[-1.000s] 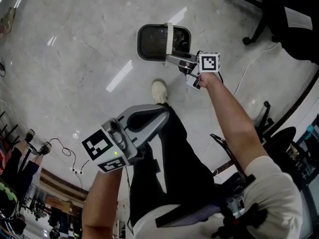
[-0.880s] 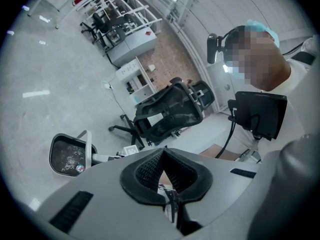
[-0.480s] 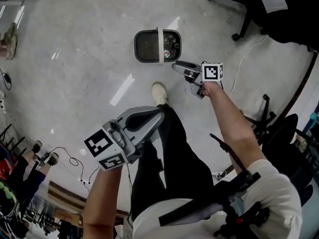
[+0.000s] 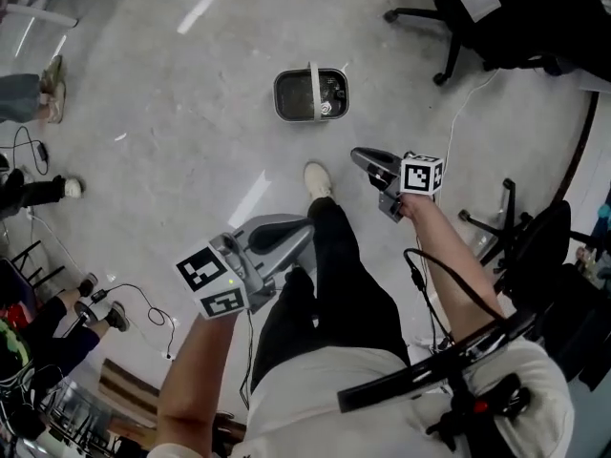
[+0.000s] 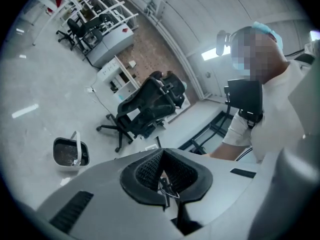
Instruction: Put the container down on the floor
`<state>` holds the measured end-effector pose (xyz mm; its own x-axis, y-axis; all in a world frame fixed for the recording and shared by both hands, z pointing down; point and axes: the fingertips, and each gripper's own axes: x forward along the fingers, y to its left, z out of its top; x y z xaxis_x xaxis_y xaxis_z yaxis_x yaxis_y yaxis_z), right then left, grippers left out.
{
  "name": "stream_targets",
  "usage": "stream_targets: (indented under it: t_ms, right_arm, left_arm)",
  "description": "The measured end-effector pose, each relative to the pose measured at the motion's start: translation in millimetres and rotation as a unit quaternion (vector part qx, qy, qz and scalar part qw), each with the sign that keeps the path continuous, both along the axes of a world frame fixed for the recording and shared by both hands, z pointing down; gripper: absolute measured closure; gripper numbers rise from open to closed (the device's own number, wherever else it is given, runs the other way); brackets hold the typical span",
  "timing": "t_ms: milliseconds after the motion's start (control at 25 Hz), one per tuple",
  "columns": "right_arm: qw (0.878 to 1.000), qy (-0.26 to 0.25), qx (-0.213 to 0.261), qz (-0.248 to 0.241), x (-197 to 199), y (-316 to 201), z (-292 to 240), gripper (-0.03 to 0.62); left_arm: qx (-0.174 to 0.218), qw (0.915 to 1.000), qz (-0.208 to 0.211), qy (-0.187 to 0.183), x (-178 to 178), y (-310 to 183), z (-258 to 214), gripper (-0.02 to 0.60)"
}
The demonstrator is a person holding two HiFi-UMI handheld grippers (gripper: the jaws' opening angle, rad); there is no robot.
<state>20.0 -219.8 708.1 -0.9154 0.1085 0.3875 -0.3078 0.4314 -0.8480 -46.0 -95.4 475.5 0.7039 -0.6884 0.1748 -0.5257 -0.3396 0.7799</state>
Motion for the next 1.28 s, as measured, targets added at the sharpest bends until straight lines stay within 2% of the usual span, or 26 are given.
stream_targets:
  t_ms: [40,160,400,600,1000,1280]
  right_arm:
    - [1.000,0.000,0.016,-0.002,1,10,-16,0.558]
    - [0.999,-0.009,0.050,-0.010,0,47,-72,0.573]
    - [0.993,-0.032,0.105,-0.038,-5,117,-182,0.577]
    - [0.987,-0.043,0.145,-0.051,-1,170,-248,0.577]
    - [0.973,-0.063,0.215,-0.051,12,243,-356,0.577]
    - [0.964,-0.077,0.245,-0.068,1,275,-392,0.577]
  left_arm:
    - [0.003,1.0000,0.003,-0.005,2,10,-10,0.572]
    - [0.011,0.9999,0.005,-0.010,9,40,-41,0.572]
    - [0.027,0.9993,0.007,-0.026,15,95,-92,0.572]
    - [0.044,0.9986,0.010,-0.029,19,137,-128,0.572]
    - [0.082,0.9958,0.016,-0.037,40,188,-190,0.572]
    - [0.104,0.9929,0.011,-0.057,34,200,-215,0.572]
